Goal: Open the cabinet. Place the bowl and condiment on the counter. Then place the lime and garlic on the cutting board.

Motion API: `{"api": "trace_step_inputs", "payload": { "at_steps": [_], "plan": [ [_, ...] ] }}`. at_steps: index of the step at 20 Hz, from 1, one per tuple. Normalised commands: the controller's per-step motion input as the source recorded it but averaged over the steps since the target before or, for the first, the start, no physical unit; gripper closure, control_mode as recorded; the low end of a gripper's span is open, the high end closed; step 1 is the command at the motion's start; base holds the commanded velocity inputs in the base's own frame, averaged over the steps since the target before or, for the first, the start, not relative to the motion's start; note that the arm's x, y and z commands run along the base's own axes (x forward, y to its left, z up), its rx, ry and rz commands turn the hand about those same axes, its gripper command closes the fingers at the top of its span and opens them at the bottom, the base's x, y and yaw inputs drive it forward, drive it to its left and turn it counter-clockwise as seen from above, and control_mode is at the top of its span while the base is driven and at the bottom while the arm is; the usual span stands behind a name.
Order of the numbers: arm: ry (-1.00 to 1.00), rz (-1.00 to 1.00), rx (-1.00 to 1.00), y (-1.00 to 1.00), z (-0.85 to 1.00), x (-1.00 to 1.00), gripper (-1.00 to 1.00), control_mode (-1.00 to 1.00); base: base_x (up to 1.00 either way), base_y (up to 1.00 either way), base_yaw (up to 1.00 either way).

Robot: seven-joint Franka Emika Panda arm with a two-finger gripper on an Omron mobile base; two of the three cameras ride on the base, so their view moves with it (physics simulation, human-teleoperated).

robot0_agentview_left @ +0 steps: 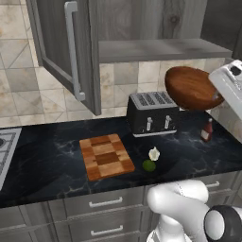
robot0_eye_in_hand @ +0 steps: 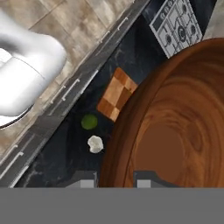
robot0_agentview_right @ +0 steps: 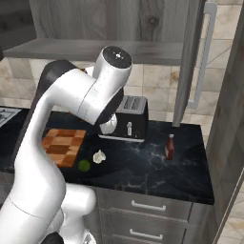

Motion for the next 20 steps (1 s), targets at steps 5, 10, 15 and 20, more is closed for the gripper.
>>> {"api": "trace_step_inputs", "payload": {
  "at_steps": [5,10,15,20],
  "plan": [
    [0.0,0.0,-0.02,-0.53,-0.37,-0.46,1.0,-1.0,0.0,0.0,0.0],
    [0.14,0.02,-0.07,-0.46,-0.4,0.0,1.0,-1.0,0.0,0.0,0.0],
    [0.25,0.04,-0.16,-0.19,-0.65,0.03,1.0,-1.0,0.0,0.0,0.0],
    [0.06,0.0,-0.03,-0.33,-0.63,0.03,1.0,-1.0,0.0,0.0,0.0]
  ]
}}
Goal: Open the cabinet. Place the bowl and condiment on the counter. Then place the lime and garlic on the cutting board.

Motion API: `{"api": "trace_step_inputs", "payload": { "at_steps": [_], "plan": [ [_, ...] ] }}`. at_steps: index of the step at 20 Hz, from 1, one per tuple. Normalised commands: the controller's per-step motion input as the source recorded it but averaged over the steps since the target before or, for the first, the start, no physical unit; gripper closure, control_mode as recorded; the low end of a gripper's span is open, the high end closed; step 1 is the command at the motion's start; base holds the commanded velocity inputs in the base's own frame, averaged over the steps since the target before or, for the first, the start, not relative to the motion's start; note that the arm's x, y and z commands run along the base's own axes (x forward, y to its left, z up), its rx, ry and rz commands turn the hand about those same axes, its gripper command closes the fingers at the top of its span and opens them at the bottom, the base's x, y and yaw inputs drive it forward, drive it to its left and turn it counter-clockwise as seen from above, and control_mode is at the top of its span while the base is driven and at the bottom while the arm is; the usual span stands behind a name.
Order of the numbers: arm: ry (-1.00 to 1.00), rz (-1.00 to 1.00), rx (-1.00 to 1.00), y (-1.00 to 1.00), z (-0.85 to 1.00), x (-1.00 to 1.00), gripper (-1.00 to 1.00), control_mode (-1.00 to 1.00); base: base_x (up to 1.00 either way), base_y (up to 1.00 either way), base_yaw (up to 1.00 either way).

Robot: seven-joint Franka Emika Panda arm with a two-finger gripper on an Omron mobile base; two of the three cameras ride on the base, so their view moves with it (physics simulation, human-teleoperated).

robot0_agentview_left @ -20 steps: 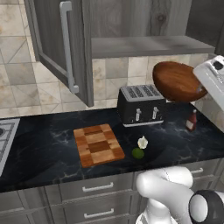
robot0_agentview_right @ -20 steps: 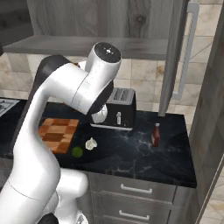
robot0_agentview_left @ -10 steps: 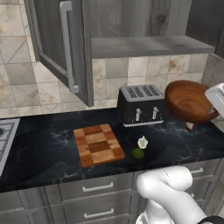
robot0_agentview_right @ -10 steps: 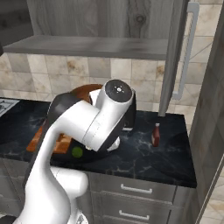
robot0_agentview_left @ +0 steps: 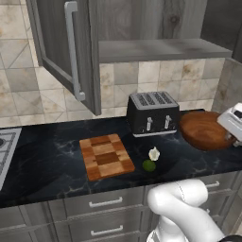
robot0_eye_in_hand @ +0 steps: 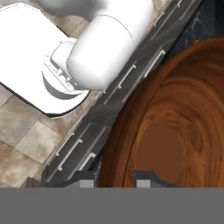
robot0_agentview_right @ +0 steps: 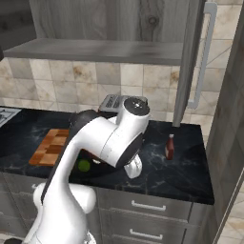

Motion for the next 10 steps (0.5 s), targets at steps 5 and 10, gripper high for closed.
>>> {"api": "trace_step_inputs", "payload": {
  "at_steps": [5,10],
  "plan": [
    [0.02,0.0,0.1,-0.39,-0.53,0.08,1.0,-1.0,0.0,0.0,0.0],
    [0.07,0.0,0.08,-0.22,-0.25,0.37,1.0,-1.0,0.0,0.0,0.0]
  ]
}}
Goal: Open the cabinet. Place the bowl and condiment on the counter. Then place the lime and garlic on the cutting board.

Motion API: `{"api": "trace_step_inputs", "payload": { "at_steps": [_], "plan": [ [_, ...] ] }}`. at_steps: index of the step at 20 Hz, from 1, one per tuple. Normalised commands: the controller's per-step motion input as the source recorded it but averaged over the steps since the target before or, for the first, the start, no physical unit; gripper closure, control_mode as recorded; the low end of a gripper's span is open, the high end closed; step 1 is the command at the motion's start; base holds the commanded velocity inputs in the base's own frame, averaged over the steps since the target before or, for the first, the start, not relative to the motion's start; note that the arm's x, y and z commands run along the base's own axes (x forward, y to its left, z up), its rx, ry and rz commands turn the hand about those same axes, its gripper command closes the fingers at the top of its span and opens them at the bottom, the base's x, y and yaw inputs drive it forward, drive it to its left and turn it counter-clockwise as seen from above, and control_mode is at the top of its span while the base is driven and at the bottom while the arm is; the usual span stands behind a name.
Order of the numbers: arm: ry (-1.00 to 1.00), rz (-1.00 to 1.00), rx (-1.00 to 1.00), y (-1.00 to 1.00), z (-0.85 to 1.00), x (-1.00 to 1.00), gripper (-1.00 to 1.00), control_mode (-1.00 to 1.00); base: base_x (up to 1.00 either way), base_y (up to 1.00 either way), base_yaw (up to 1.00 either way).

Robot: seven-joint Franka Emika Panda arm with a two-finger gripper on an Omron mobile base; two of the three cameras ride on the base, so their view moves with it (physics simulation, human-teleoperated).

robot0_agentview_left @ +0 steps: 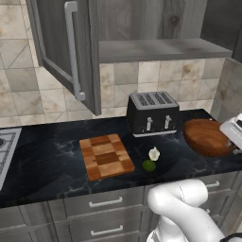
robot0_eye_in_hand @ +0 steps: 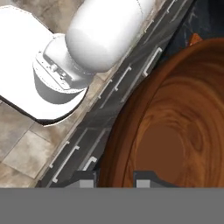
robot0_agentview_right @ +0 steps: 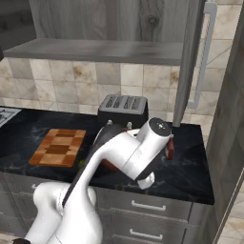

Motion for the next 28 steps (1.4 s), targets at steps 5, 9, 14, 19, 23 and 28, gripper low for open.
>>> {"api": "trace_step_inputs", "payload": {
  "at_steps": [5,9,14,19,23,28],
  "plan": [
    [0.04,0.0,0.02,-0.1,-0.21,0.5,1.0,-1.0,0.0,0.0,0.0],
    [0.01,0.0,0.0,-0.13,-0.47,0.29,1.0,-1.0,0.0,0.0,0.0],
    [0.0,0.0,0.0,-0.17,-0.51,0.17,1.0,-1.0,0.0,0.0,0.0],
    [-0.01,0.0,0.0,-0.04,-0.27,0.17,1.0,-1.0,0.0,0.0,0.0],
    [0.0,0.0,0.0,0.0,-0.31,0.16,1.0,-1.0,0.0,0.0,0.0],
    [0.0,0.0,0.0,0.0,-0.37,0.23,1.0,-1.0,0.0,0.0,0.0]
  ]
}}
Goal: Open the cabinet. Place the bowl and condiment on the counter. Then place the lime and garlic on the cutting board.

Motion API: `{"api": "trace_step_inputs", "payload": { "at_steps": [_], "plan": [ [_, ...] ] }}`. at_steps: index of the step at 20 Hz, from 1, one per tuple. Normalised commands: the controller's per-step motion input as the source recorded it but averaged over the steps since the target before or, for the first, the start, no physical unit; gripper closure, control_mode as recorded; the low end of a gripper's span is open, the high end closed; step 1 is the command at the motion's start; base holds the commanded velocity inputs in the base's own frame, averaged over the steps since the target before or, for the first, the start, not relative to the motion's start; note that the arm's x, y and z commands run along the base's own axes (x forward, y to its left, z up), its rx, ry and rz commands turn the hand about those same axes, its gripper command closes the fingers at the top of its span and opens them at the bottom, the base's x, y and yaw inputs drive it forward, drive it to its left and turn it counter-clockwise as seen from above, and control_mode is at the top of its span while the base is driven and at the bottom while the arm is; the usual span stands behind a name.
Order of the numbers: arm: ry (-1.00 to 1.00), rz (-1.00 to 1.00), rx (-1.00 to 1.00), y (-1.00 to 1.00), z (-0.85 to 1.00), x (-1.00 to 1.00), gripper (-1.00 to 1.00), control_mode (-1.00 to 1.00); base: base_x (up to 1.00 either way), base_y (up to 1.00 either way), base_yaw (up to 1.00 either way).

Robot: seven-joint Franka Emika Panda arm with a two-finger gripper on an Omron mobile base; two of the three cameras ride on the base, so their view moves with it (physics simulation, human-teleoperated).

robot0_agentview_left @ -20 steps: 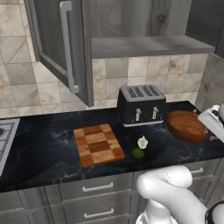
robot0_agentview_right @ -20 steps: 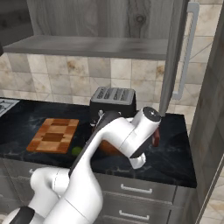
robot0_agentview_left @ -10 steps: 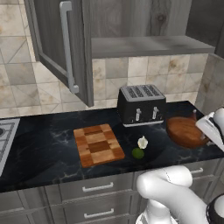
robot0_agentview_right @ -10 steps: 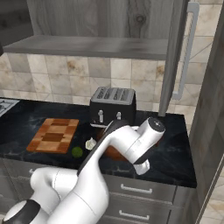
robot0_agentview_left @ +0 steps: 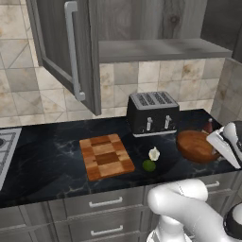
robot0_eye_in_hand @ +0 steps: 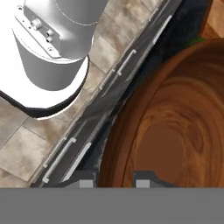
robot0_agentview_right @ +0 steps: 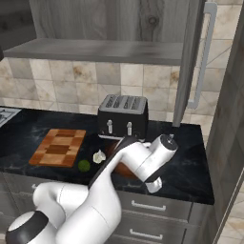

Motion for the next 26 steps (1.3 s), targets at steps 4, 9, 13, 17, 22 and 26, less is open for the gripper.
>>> {"api": "trace_step_inputs", "payload": {
  "at_steps": [4,9,13,17,22,26],
  "plan": [
    [0.0,0.0,0.0,0.0,-0.32,0.38,1.0,-1.0,0.0,0.0,0.0],
    [0.0,0.0,0.0,0.0,-0.29,0.33,1.0,-1.0,0.0,0.0,0.0],
    [0.0,0.0,0.0,0.0,-0.29,0.29,1.0,-1.0,0.0,0.0,0.0],
    [-0.01,0.0,0.0,0.0,-0.29,0.25,1.0,-1.0,0.0,0.0,0.0],
    [-0.05,0.0,0.0,0.0,-0.17,0.07,1.0,-1.0,0.0,0.0,0.0],
    [-0.1,0.0,0.0,0.0,0.0,0.0,-1.0,-1.0,0.0,0.0,0.0]
  ]
}}
